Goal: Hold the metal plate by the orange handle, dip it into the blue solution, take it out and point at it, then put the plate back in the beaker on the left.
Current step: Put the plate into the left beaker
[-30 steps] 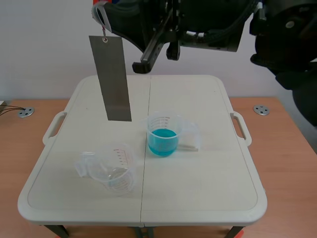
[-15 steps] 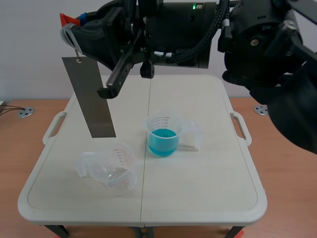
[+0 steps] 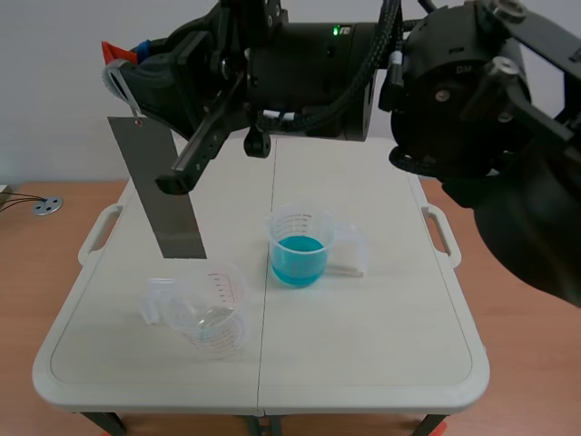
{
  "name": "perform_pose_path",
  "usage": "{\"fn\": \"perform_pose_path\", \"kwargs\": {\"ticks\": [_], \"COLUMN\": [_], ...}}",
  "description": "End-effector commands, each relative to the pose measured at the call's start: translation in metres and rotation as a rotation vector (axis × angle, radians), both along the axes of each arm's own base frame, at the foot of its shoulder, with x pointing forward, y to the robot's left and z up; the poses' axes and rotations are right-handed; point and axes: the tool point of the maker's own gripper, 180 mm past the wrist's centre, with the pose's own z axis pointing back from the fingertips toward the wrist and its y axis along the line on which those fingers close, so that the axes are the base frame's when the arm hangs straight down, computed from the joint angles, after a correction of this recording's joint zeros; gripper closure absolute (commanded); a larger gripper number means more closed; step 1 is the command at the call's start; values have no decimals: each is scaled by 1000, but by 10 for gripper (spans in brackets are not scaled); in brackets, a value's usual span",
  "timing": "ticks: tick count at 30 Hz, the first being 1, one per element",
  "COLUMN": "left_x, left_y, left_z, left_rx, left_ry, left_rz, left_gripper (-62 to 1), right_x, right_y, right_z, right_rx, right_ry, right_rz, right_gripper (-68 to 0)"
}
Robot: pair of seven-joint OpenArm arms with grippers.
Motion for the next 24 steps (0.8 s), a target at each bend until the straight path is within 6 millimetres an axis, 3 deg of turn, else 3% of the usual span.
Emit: {"fn": "perform_pose_path", "kwargs": {"ticks": [1,24], "left_x": [-2,-2], "left_y": [0,0], "left_z": [2,2], "left_rx": [-3,-4], "left_ry": [1,6], "left_rz": [-5,18], "left_gripper": [-83,-83], "right_x": [-4,16], "right_y": [3,-5], "right_z": [10,-35], "right_rx": [28,-29], "right_ry": [-9,114], "right_rz": [13,-57], "right_gripper": [-15,-15]}}
